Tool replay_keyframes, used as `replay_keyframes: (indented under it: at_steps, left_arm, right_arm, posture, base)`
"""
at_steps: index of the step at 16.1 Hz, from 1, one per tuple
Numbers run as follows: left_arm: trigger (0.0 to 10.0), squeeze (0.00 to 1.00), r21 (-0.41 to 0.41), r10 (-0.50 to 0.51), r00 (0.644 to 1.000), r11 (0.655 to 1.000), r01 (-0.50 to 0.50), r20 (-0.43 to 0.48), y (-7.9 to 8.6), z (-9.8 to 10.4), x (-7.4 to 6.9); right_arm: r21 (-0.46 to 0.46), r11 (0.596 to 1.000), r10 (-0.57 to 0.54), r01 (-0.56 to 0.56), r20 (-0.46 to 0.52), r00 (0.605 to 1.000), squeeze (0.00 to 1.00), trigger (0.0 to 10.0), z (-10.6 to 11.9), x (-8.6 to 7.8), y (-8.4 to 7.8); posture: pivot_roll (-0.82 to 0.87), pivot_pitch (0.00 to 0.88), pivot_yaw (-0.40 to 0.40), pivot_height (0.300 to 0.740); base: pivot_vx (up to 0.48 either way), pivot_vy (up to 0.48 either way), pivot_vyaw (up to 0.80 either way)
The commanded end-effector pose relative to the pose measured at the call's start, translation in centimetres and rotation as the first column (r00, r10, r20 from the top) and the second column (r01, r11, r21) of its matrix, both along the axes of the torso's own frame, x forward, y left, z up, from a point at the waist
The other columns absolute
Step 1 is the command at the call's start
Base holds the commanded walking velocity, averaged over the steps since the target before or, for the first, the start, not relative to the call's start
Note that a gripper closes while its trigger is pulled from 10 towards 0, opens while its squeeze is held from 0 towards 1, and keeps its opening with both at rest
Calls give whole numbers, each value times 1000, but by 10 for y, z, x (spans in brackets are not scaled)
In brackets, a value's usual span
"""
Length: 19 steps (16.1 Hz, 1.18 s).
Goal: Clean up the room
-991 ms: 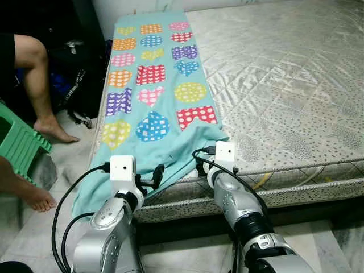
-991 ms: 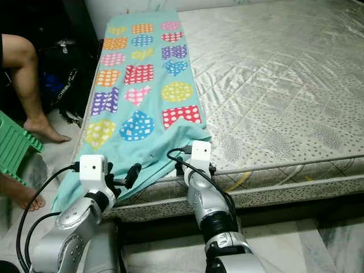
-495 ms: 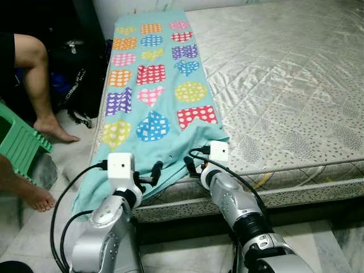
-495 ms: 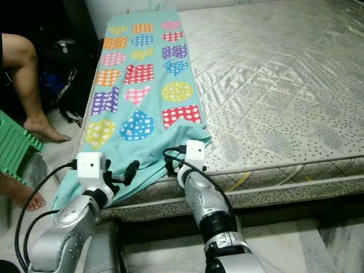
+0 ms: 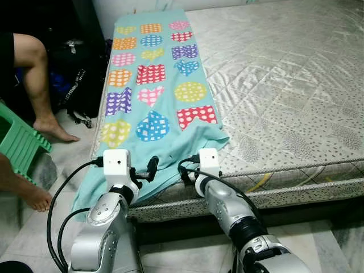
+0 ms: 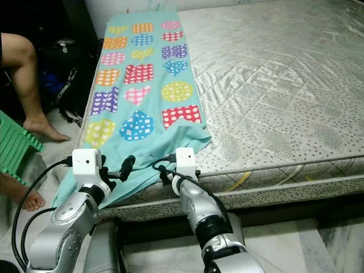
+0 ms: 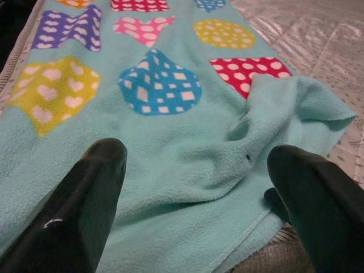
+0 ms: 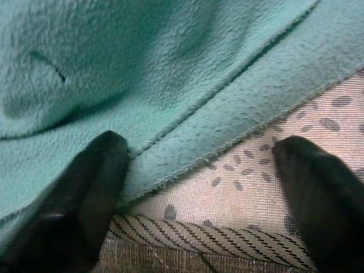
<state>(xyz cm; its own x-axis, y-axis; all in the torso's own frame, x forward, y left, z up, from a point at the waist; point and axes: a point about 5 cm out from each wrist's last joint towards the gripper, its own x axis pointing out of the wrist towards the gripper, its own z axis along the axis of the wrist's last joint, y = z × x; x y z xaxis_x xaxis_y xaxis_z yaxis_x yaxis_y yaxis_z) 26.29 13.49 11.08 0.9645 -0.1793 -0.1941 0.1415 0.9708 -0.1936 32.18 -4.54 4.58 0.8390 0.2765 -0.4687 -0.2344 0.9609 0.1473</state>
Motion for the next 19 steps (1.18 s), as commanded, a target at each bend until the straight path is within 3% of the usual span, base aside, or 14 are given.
replay_keyframes:
  at_steps: [1,5,11,19]
  left_arm:
    - [10000,0,15,17,1000,1000,-17,11,3,2,0]
    - [10000,0,17,35,999,999,-36,18,4,2,1]
    - [10000,0,27,40,999,999,-41,32,5,4,4]
    - [10000,0,32,41,998,999,-43,51,6,6,6]
  right_arm:
    - [156,981,122,-113,-51,991,0,0,3,-32,77]
    - [134,990,59,-52,-46,997,0,0,4,-24,68]
    - [251,968,36,-10,-99,994,0,0,13,-18,75]
    - [321,946,-5,46,-127,992,0,0,12,-13,64]
  posture:
    - [-5,73,54,515]
    - [-5,68,46,515]
    - [0,54,51,515]
    - [4,42,50,515]
  base:
    - [0,0,0]
    - [0,0,0]
    - [0,0,0]
    - [0,0,0]
